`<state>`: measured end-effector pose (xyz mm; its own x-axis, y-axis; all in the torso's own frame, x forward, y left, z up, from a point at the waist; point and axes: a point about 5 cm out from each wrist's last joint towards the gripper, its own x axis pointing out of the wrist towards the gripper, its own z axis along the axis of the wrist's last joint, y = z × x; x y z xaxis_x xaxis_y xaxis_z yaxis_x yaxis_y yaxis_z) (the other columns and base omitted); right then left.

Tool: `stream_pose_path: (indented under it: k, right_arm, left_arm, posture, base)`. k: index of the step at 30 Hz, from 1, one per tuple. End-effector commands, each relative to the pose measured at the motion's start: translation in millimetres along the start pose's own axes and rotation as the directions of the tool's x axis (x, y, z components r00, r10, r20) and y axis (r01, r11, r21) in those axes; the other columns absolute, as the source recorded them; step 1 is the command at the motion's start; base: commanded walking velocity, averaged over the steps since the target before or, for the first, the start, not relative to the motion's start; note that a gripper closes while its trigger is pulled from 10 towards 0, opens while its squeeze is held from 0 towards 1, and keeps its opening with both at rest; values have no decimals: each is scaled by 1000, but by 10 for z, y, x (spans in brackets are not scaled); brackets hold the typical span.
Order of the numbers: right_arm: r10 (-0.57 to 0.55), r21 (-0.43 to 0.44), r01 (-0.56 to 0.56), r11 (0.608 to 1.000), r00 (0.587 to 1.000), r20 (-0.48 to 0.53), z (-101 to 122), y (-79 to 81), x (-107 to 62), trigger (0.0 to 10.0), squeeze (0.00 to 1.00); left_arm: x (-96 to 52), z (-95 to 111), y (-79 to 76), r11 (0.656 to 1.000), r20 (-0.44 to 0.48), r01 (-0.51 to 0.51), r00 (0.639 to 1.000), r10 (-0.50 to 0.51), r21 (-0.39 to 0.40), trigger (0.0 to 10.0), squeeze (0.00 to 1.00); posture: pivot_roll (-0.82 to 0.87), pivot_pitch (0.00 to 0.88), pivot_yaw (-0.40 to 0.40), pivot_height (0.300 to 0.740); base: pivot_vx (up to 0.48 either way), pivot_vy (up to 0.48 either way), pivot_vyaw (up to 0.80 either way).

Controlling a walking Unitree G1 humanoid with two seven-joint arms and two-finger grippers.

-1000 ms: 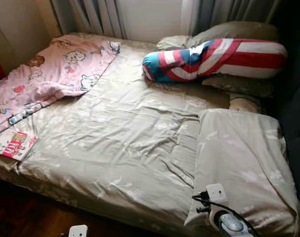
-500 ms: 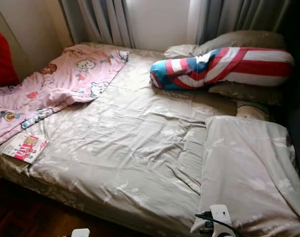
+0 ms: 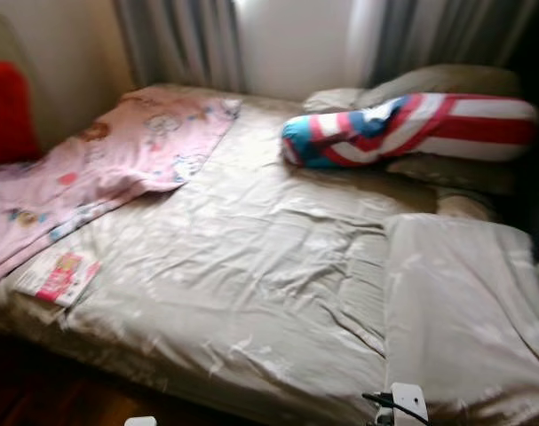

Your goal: Clean up the room

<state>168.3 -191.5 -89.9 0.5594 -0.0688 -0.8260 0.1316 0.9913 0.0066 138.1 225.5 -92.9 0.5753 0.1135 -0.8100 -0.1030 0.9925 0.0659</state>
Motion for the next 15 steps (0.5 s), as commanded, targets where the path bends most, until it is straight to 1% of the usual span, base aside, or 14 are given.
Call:
stream_pose_path:
  k: [1,8,11,15]
  right_arm:
    - [-17,19,18,1000,1000,-17,-63,-74,-17,10000,0]
    - [-19,37,19,999,1000,1,19,-120,-6,10000,0]
    - [-16,50,16,999,1000,4,51,-107,2,10000,0]
    - [-12,66,12,998,1000,3,84,-40,17,10000,0]
  left_arm:
    - [-1,-14,1,1000,-12,-5,1000,5,-7,10000,0]
    - [0,-10,5,1000,-10,-7,1000,7,-10,10000,0]
    - [-1,-11,6,1000,-10,-7,1000,7,-9,10000,0]
    - [-2,-14,7,1000,-10,-7,1000,7,-10,10000,0]
  posture:
    - [-29,86,34,740]
    - [-30,93,37,740]
    - [-28,97,39,740]
    - [-28,101,39,740]
  base:
    - [0,285,0]
    - [0,292,0]
    - [0,298,0]
    - [0,298,0]
